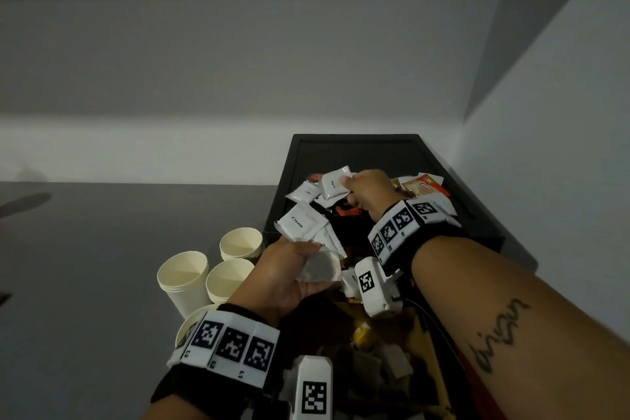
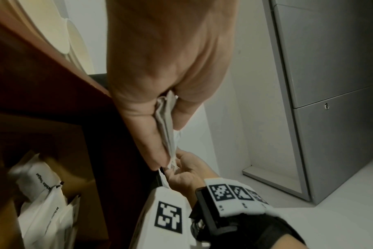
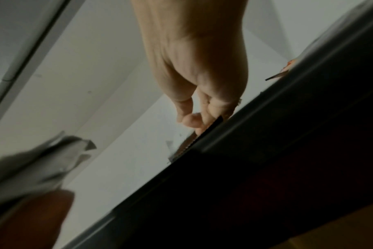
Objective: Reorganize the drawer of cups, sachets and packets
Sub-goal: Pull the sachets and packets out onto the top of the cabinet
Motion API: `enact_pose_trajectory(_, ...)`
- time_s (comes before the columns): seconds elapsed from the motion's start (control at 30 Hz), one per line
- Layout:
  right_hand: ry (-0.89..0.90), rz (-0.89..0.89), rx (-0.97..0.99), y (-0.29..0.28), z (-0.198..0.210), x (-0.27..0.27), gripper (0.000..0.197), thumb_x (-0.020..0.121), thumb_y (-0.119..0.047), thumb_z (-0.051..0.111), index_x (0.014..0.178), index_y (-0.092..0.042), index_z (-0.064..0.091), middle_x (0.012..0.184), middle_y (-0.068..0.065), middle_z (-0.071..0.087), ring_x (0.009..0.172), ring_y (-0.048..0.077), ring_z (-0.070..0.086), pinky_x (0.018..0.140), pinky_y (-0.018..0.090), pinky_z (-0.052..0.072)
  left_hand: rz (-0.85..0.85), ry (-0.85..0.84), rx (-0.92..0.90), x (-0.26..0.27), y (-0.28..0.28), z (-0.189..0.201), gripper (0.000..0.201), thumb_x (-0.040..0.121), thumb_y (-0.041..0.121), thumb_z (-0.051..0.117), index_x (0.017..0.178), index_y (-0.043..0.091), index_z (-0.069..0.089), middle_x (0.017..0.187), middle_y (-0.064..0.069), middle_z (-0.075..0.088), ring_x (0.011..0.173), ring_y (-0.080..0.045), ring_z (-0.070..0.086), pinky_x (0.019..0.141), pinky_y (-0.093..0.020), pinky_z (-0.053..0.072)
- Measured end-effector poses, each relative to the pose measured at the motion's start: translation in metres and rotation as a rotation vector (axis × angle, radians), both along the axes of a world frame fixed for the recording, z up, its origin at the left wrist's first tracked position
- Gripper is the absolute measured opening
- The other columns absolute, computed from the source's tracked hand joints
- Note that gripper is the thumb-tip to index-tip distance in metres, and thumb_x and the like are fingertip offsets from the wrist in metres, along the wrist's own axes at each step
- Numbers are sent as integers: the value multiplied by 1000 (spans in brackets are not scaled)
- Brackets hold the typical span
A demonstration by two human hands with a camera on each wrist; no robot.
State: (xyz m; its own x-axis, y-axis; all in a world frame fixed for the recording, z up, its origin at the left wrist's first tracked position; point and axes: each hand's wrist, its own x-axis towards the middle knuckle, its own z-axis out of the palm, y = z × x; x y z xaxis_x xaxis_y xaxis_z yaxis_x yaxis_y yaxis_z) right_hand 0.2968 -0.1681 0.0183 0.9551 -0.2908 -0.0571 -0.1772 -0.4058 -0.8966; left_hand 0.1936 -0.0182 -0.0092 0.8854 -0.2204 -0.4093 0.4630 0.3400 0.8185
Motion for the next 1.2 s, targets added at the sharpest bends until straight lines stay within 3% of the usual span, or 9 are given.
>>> enact_pose_trajectory(0.1,-43,31,-248,0,1,-6,41,94,-35,49,116,-2,60,106,13,65,97,27,61,83,34,48,-14,14,4,2,0,-3,37,93,2,49,129,10,45,126,-22,51,85,-30,59,44,-34,54)
enact_pose_trajectory(0.2,-6,128,-494,7,-7,-17,30,93,-30,44,108,-9,61,110,12,61,103,28,57,81,34,43,-26,25,3,3,0,-4,39,93,2,50,131,8,44,125,-22,52,84,-30,59,44,-34,54)
enact_pose_trajectory(0.37,-70,269,-398,18,-10,-34,37,97,-26,39,129,-12,51,132,12,51,118,28,48,93,32,37,-11,26,50,3,-1,-6,34,92,0,51,124,10,47,112,-18,55,87,-31,58,46,-38,56)
enact_pose_trajectory(0.5,-231,242,-243,18,-5,-46,33,97,-33,44,121,-14,58,123,4,57,106,15,53,82,24,37,-23,15,106,1,-3,-5,23,92,-1,49,106,17,53,98,-12,59,85,-29,60,57,-43,54)
enact_pose_trajectory(0.67,-187,512,-228,17,0,-66,27,85,-24,66,112,-21,62,91,-11,58,78,-2,51,65,11,39,-82,-11,139,-1,-8,-5,25,92,-1,48,105,20,54,117,-21,58,105,-39,59,65,-44,54)
enact_pose_trajectory(0.83,-236,334,-125,-2,6,-62,14,85,-10,65,78,-22,60,85,-9,58,87,10,55,74,19,46,-131,-41,120,-2,-10,-4,26,91,-2,50,104,20,54,122,-19,57,100,-34,60,60,-40,53)
enact_pose_trajectory(1.0,-302,-57,-26,-39,8,-48,8,89,-13,59,84,-19,56,89,-6,56,89,14,57,70,25,50,-99,-17,110,-1,-8,-1,22,91,-1,53,98,19,53,121,-18,51,99,-32,57,52,-38,56)
enact_pose_trajectory(1.07,-247,-165,-132,-57,2,-43,6,88,-17,61,84,-17,57,91,-2,58,95,21,60,81,35,52,-94,-1,86,0,-8,-2,19,92,0,53,97,19,52,120,-18,53,101,-34,59,59,-43,56)
enact_pose_trajectory(1.2,-136,-184,-401,-68,-3,-52,17,88,-24,62,100,-13,59,126,11,44,107,26,53,88,29,41,-70,44,65,3,-8,0,11,93,8,53,100,16,52,127,-23,52,107,-39,60,63,-47,56)
